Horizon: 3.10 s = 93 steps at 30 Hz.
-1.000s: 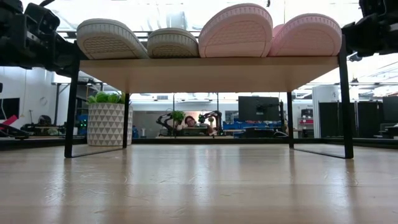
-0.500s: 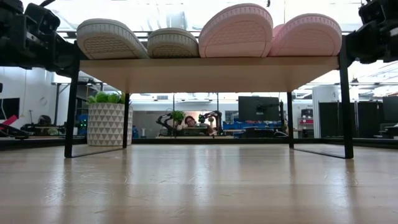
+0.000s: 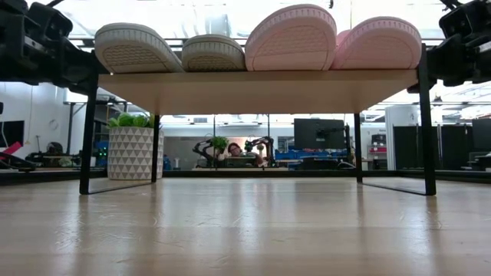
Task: Pick and place slides into the shelf
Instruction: Return to Home Position
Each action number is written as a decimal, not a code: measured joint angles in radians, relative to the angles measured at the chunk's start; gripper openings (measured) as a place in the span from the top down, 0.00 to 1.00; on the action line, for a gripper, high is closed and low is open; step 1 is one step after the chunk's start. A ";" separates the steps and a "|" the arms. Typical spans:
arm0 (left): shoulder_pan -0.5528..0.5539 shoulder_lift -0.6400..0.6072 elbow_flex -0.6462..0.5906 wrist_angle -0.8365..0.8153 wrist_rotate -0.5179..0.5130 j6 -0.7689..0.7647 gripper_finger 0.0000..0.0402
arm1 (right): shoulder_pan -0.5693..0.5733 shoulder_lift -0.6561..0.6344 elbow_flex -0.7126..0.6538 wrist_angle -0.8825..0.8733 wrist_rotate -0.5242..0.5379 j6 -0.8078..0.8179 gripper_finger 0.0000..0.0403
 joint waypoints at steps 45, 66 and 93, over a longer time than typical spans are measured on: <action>0.000 -0.003 0.000 0.027 0.067 -0.007 1.00 | 0.000 0.011 0.000 0.000 0.003 -0.019 0.98; 0.000 -0.003 0.000 0.028 0.067 -0.007 1.00 | 0.000 0.012 0.000 0.000 0.003 -0.019 0.98; 0.000 -0.002 0.000 0.028 0.067 -0.006 1.00 | 0.000 0.012 0.000 0.000 0.003 -0.019 0.98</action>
